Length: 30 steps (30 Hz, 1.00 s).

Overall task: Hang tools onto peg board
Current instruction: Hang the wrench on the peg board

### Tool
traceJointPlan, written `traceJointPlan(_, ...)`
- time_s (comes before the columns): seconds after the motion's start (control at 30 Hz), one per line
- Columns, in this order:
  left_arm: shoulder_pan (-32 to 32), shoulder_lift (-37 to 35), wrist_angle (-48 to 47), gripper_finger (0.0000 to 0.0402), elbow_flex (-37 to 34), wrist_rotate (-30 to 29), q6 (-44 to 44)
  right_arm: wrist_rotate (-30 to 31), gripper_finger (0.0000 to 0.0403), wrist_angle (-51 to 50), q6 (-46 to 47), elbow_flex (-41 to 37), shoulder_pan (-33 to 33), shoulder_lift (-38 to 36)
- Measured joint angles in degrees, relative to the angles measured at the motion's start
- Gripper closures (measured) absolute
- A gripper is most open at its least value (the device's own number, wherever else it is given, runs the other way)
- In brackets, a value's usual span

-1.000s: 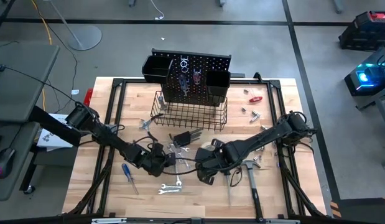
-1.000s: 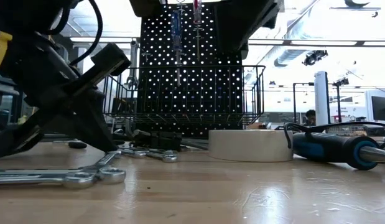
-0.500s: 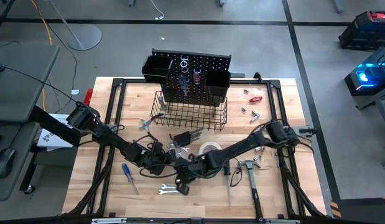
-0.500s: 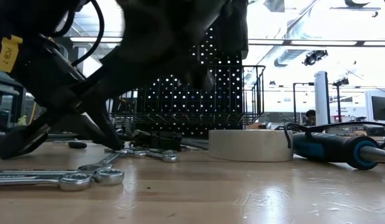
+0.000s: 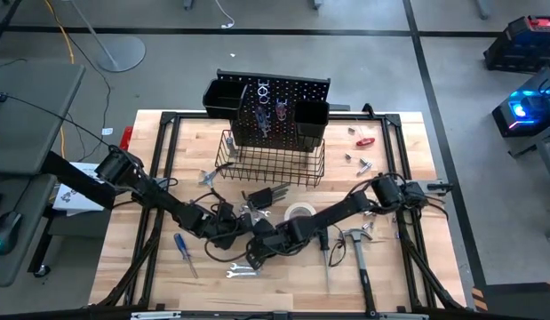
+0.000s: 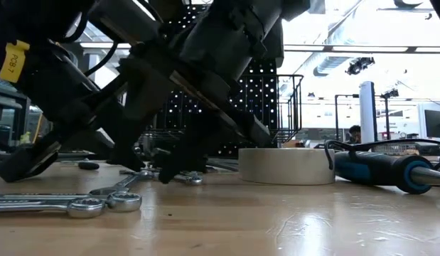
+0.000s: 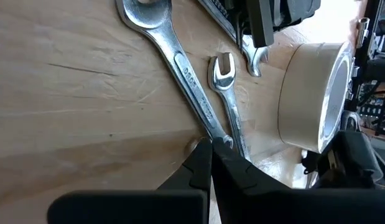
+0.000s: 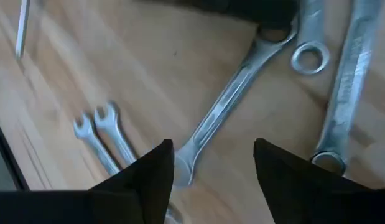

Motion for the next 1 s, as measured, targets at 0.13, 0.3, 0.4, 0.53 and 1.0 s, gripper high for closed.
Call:
traceJointPlan(0.13,0.3,0.0,0.7,0.0401,0.0,0.1,-0.5,2.0,0.0206,0.2,1.4,0.0,-0.2,0.0)
traceJointPlan(0.3,1.2,0.1,2.0,0.0401,0.0,1.0,0.6,3.5,0.0239,-0.5,1.4,0.0,-0.1,0.6)
traceJointPlan(0.4,1.4,-0.4,2.8,0.0401,-0.2,3.2,2.4,0.8,0.0259,-1.0,-0.7,0.0,0.2,0.3)
traceJointPlan(0.53,0.5,-2.5,3.8,0.0401,-0.1,4.2,5.3,-0.1,0.0276,-2.4,-5.2,0.0,1.7,-1.7)
traceJointPlan(1.0,-2.3,-15.4,-18.2,0.0401,0.0,9.2,25.5,-2.0,0.0401,8.3,-13.0,0.0,2.9,-1.4)
